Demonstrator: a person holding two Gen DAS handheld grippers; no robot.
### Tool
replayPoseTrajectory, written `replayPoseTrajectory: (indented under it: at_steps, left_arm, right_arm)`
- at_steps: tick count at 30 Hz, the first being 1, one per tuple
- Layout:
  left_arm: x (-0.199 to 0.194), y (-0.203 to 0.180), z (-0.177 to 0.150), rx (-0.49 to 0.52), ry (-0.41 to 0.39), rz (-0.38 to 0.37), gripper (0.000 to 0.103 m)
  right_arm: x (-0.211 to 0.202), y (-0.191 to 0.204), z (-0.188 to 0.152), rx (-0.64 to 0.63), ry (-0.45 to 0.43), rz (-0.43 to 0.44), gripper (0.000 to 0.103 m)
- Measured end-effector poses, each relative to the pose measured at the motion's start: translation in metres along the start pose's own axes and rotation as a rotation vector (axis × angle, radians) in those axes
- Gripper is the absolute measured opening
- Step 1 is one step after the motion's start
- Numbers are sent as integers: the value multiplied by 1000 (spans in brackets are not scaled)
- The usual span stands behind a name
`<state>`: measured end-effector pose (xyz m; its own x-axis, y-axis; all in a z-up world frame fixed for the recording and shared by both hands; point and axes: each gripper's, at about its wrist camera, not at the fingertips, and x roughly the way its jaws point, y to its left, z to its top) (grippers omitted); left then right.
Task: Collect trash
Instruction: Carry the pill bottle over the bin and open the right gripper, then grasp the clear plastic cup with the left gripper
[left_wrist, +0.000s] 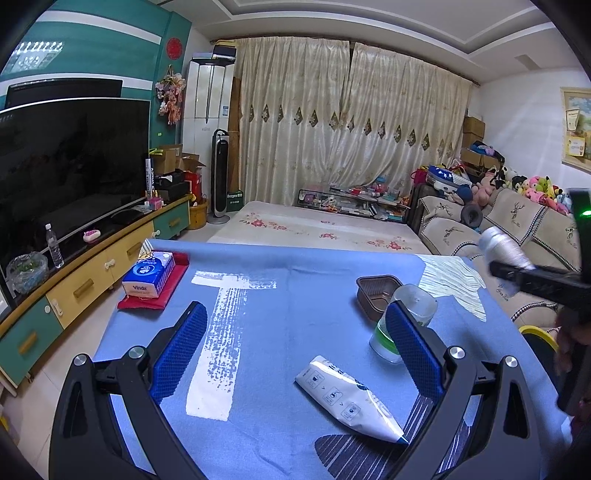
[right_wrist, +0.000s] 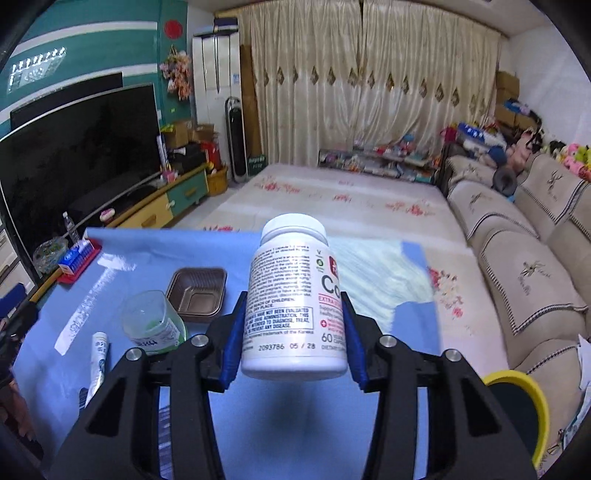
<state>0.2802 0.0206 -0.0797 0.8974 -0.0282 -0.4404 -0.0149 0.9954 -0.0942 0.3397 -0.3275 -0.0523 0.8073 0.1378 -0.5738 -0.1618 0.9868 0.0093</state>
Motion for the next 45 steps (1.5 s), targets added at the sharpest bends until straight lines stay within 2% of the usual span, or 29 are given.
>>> replayPoseTrajectory:
  at_steps: [4, 9, 14, 20, 23, 26, 31, 35, 37, 38, 41, 45]
  left_arm:
    - [-1, 1, 1, -2, 3, -1, 96]
    - [-1, 0, 1, 4, 3, -5, 96]
    - [0, -3, 0, 10, 8, -11, 96]
    - [2, -6, -1, 18, 16, -12, 96]
    - [2, -6, 0, 18, 17, -12, 96]
    - [2, -6, 0, 19, 19, -15, 96]
    - [3, -12, -2, 41, 26, -30, 96]
    - [2, -18, -4, 59, 30, -45, 96]
    - [1, -21, -4, 71, 28, -52, 96]
    - [1, -24, -4, 80, 31, -56, 96]
    - [2, -35, -6, 109, 51, -92, 96]
    - [8, -57, -6, 166, 111, -141, 96]
  right_arm:
    - [-24, -40, -11, 51, -8, -64, 45]
    - [-46, -110, -42, 161, 26, -188, 45]
    - [-47, -176, -91, 279, 123, -308, 45]
    - [-34, -212, -134, 360, 213, -374, 45]
    - [-34, -212, -137, 379, 210, -409, 51]
    - [-45, -200, -120, 421, 147, -394, 53]
    - [-64, -153, -65, 432, -30, -261, 71]
    - [-58, -103, -26, 390, -121, -155, 72]
    - [-55, -82, -22, 357, -160, -144, 76]
    - [-52, -73, -22, 334, -170, -147, 78]
    - [-34, -54, -29, 254, -115, -174, 79]
    - [-23, -51, -32, 250, -85, -172, 79]
